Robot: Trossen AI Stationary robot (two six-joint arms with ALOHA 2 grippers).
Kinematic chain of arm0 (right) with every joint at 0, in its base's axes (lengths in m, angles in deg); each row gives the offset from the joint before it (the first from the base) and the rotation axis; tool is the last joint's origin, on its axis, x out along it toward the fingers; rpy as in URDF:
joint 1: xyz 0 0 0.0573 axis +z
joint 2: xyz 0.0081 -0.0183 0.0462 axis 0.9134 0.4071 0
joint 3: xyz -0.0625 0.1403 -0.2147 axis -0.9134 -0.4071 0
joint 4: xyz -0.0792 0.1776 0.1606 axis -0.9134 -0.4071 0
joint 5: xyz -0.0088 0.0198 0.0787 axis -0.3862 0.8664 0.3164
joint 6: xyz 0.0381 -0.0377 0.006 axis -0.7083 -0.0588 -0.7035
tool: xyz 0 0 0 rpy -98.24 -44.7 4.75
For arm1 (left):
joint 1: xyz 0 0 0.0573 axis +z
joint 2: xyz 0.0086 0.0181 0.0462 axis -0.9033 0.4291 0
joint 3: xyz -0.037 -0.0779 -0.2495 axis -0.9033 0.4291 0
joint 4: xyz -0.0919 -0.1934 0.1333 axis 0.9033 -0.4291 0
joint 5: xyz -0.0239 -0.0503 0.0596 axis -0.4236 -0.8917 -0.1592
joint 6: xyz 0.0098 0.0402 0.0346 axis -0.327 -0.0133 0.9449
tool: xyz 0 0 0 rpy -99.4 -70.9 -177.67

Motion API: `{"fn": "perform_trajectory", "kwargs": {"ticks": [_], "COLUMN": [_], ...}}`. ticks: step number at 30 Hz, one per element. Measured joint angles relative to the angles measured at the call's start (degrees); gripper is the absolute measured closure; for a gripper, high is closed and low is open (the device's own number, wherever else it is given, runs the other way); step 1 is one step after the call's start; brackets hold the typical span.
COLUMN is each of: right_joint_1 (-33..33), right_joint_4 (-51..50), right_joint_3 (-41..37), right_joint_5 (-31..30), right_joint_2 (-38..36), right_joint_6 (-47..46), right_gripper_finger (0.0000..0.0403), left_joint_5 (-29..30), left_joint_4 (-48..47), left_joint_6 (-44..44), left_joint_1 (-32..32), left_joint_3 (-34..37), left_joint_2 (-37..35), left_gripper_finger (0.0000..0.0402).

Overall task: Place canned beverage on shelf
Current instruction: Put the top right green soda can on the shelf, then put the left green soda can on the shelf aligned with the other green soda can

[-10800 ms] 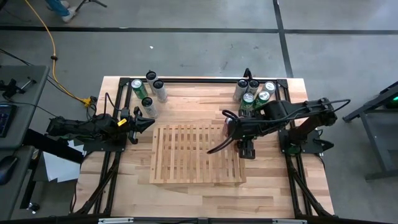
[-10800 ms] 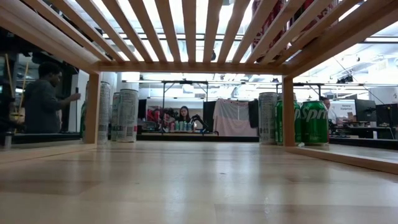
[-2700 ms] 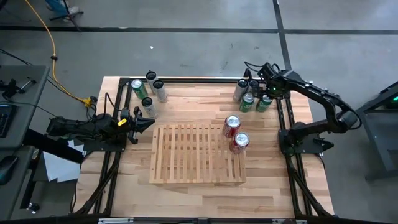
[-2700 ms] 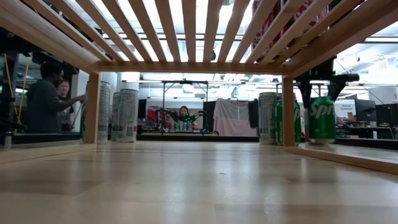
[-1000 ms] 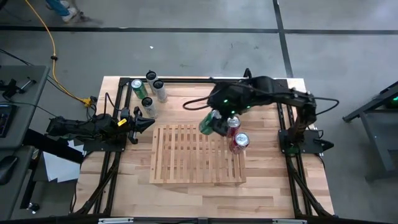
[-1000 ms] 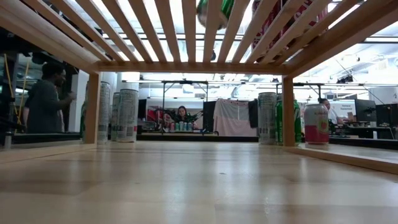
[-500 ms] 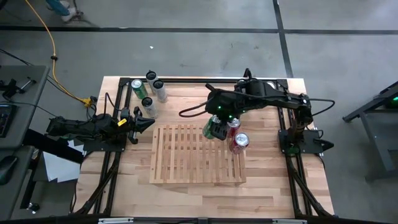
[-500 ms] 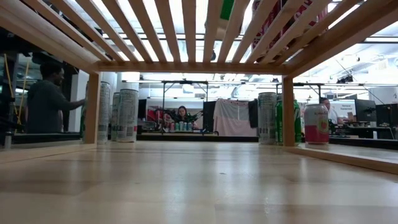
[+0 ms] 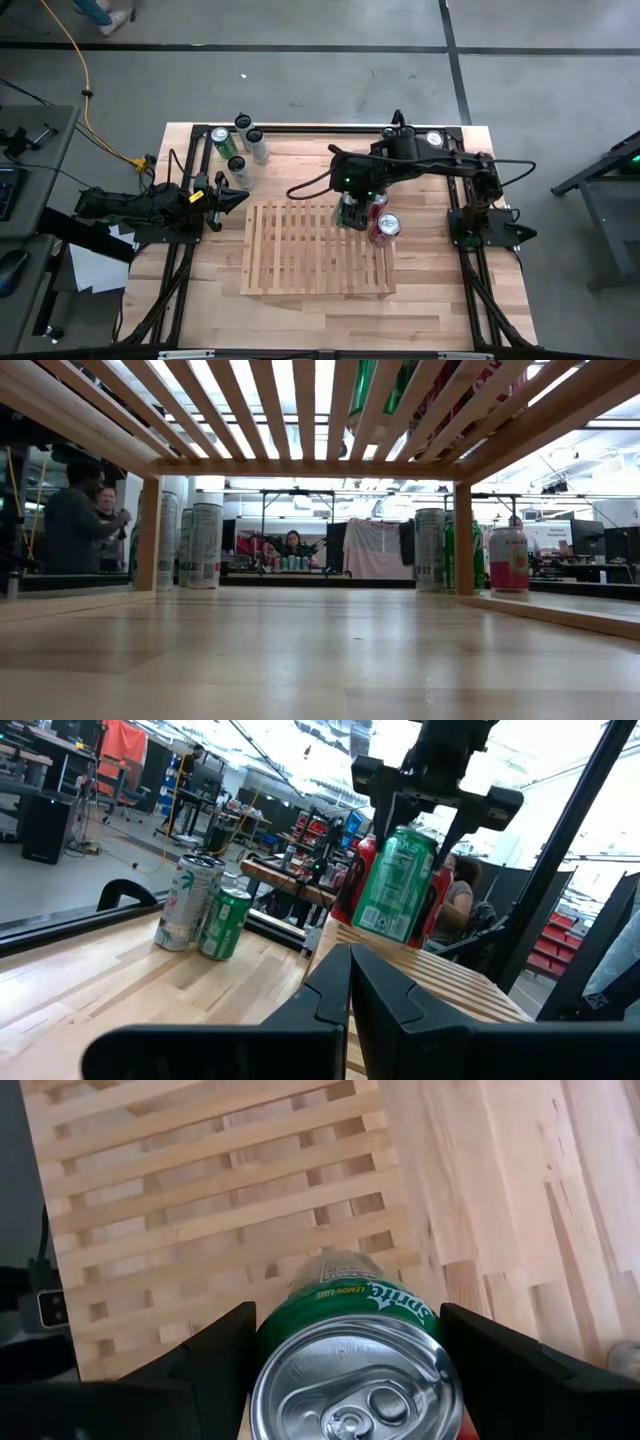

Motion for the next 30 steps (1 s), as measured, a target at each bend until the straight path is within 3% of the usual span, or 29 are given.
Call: {"fn": "perform_trajectory", "kwargs": {"ticks": [9, 16, 30], "right_joint_1": [0.00, 0.00, 0.00], "right_joint_4": [0.72, 0.86, 1.44], "right_joint_3": [-0.01, -0.01, 1.31], "right_joint_5": [-0.68, -1.30, -1.29], "right_joint_2": [0.20, 0.18, 0.18], "right_joint_6": [0.19, 0.20, -0.30], "right_gripper_finger": [0.0130, 0.0071, 0.0063], "left_joint_5": [0.00, 0.00, 0.00], "left_joint_4": [0.02, 0.00, 0.01], "left_joint_6": [0.00, 0.00, 0.00], "left_joint_1": [0.02, 0.00, 0.00], "left_joint_3": [0.00, -0.01, 0.00], "left_joint_2": [-0.02, -0.02, -0.01], "left_gripper_finger": [0.0398, 0.0398, 0.0398]}}
